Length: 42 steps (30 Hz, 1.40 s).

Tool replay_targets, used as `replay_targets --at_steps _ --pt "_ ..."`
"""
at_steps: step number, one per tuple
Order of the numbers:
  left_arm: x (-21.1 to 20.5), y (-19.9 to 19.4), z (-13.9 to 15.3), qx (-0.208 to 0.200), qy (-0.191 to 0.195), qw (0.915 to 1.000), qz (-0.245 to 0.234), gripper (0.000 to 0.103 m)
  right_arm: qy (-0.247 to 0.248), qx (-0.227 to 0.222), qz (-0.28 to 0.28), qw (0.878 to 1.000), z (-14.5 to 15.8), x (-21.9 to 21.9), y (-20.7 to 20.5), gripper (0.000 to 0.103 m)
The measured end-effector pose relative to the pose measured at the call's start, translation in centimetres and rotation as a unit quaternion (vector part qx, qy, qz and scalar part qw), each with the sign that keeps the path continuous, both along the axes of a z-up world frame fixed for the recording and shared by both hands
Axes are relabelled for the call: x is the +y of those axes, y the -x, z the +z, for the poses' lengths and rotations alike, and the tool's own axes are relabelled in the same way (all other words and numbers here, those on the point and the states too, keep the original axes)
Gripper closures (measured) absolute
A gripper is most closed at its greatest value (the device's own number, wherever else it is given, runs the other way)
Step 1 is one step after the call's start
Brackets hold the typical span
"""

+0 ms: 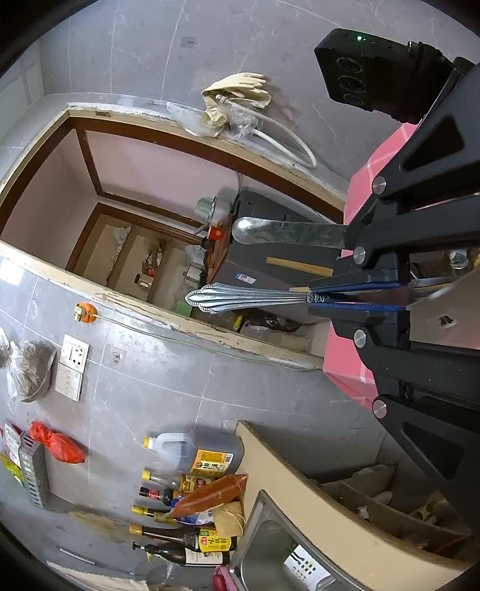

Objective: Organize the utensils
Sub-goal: 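Lower the knife into the white holder with the right tool while the left tool inserts the fork, then open both tools and withdraw them away from the holder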

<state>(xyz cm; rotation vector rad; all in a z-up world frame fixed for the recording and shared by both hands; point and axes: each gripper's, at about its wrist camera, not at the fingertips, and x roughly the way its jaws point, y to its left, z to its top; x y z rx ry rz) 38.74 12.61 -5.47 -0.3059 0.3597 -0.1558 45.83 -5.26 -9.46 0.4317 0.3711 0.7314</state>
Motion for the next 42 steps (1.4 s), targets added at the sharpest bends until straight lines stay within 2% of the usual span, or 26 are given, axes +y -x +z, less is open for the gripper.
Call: replay_targets --at_steps 8,15,30,42 --pt "0.1 0.4 -0.3 0.004 -0.004 0.9999 -0.009 0.097 0.012 -0.001 0.003 1.0 0.0 0.0 0.4 0.101" --pt "-0.1 0.3 -0.4 -0.007 -0.02 0.9998 -0.003 0.097 0.024 -0.027 -0.003 0.999 0.7 0.6 0.3 0.101" --pt "0.3 0.6 -0.7 0.015 -0.004 0.9996 -0.025 0.097 0.027 -0.01 0.004 1.0 0.0 0.3 0.5 0.098" --pt "0.5 0.6 -0.7 0.017 0.011 0.9994 -0.026 0.097 0.025 -0.001 0.004 1.0 -0.4 -0.6 0.9 0.097"
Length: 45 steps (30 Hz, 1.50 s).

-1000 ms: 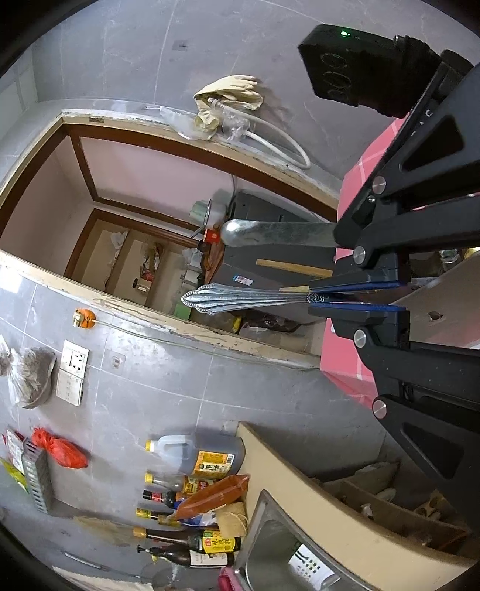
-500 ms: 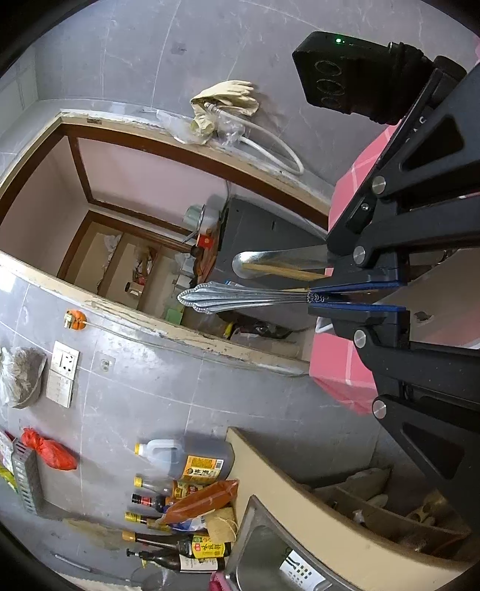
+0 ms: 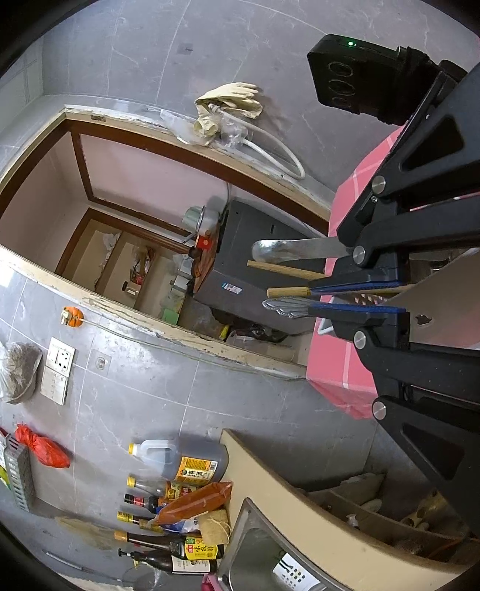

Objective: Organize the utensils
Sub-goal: 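Open both tools and withdraw them away from the holder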

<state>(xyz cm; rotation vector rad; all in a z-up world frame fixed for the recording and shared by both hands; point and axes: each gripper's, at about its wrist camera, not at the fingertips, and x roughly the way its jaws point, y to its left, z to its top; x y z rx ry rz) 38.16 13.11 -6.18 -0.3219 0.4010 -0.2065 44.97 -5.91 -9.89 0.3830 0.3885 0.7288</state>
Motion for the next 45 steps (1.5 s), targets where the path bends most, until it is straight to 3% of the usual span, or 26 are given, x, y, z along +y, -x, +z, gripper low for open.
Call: replay_targets --at_steps 18,23,33,35,37,42,45 --pt "0.0 0.6 0.4 0.004 0.01 0.9999 0.002 0.096 0.058 -0.011 0.019 0.998 1.2 -0.7 2.7 0.097" --pt "0.3 1.5 0.5 0.004 0.016 0.9999 0.003 0.085 0.079 -0.019 0.025 0.996 2.2 -0.8 4.0 0.097" --pt "0.8 3.0 1.6 0.0 0.01 0.9999 0.009 0.079 0.09 -0.031 -0.027 0.995 4.4 -1.4 6.1 0.096" --pt "0.9 3.4 1.8 -0.001 0.01 0.9999 0.01 0.077 0.088 -0.029 -0.035 0.995 4.7 -1.5 6.4 0.092" --pt "0.9 3.7 2.1 -0.003 0.007 0.9999 0.011 0.076 0.085 -0.028 -0.047 0.995 5.1 -1.8 6.8 0.082" --pt "0.9 4.8 3.0 -0.006 -0.001 0.9999 0.011 0.067 0.081 -0.026 -0.071 0.994 6.2 -2.2 7.7 0.078" --pt "0.9 5.3 3.6 -0.008 -0.008 0.9999 0.013 0.064 0.084 -0.027 -0.09 0.992 7.0 -2.5 8.5 0.068"
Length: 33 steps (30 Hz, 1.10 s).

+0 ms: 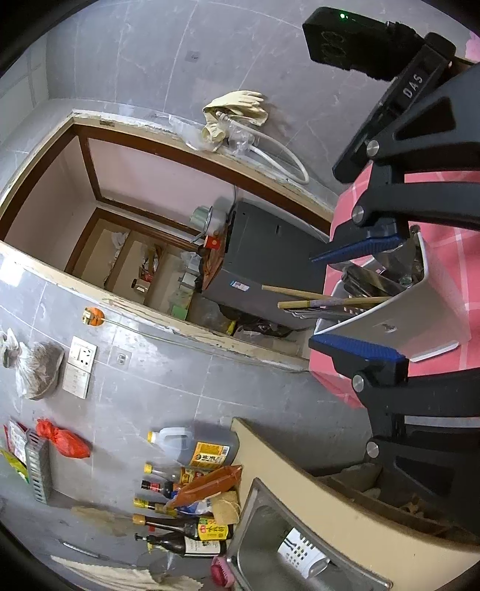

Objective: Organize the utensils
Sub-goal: 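Open both tools and withdraw them away from the holder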

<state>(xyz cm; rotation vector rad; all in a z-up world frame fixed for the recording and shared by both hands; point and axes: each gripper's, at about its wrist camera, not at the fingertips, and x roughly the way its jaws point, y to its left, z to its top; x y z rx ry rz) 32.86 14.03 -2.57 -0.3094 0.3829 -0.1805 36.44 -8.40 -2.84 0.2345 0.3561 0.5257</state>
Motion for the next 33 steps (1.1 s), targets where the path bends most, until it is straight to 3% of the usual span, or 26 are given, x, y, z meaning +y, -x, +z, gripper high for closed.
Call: replay_targets --at_steps 6,10,19,27,33 --pt "-0.2 1.4 1.2 0.0 -0.025 0.9997 0.006 0.045 0.008 0.0 -0.048 0.999 1.5 -1.1 1.8 0.051" --pt "-0.6 2.4 1.9 0.004 -0.044 0.999 0.009 0.025 0.008 0.006 -0.08 0.997 2.4 -2.3 3.3 0.037" --pt "-2.0 6.2 3.3 -0.002 -0.063 0.998 0.008 0.004 0.028 0.006 -0.125 0.992 4.0 -5.1 7.6 0.015" --pt "-3.6 10.8 3.9 -0.002 -0.069 0.9975 0.011 0.0 0.055 -0.002 -0.148 0.987 5.4 -6.7 12.8 0.002" --pt "-4.8 15.3 3.7 0.006 -0.072 0.9972 0.017 0.0 0.07 0.011 -0.158 0.985 5.3 -8.0 17.3 0.002"
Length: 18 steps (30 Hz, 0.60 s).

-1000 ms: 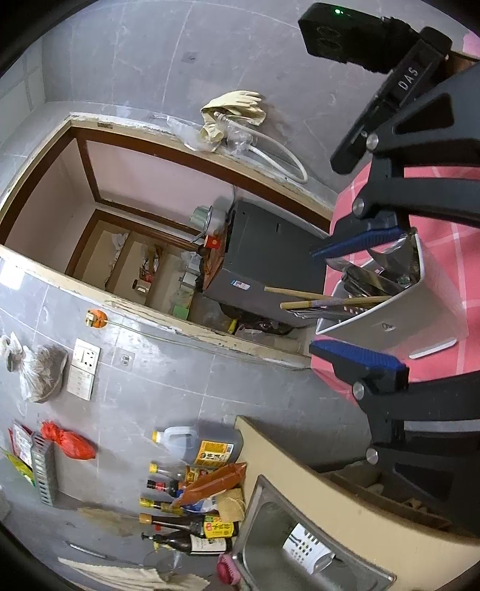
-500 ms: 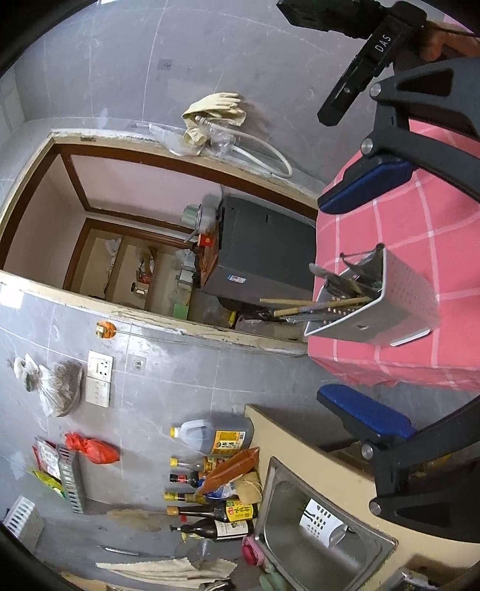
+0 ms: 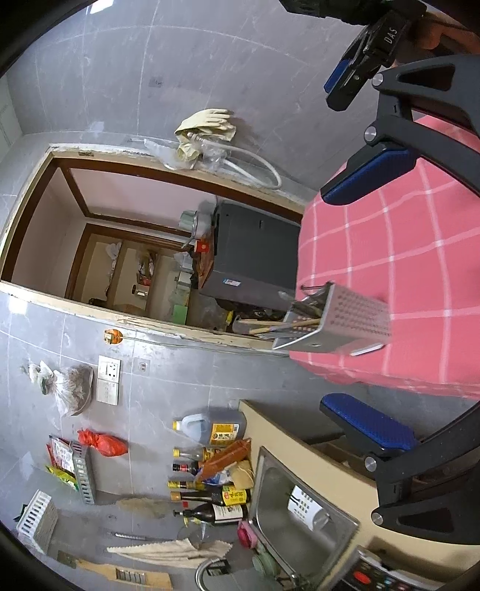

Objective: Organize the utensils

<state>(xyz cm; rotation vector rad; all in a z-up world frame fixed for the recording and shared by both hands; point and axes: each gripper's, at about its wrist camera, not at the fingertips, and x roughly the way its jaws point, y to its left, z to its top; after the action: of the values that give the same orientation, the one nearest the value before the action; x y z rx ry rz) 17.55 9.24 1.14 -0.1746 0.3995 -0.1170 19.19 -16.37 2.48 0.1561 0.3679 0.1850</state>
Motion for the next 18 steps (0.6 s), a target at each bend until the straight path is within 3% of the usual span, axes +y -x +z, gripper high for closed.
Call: replay_targets --at_steps 11,18 --pt "-1.5 8.2 -1.4 0.019 -0.01 0.9997 0.006 0.0 0.023 0.023 -0.031 0.999 -1.0 -1.8 8.2 0.002" --pt "-2.1 11.1 -2.0 0.022 -0.016 0.9996 0.012 0.0 0.038 0.021 -0.043 0.998 -1.1 -2.1 12.0 0.002"
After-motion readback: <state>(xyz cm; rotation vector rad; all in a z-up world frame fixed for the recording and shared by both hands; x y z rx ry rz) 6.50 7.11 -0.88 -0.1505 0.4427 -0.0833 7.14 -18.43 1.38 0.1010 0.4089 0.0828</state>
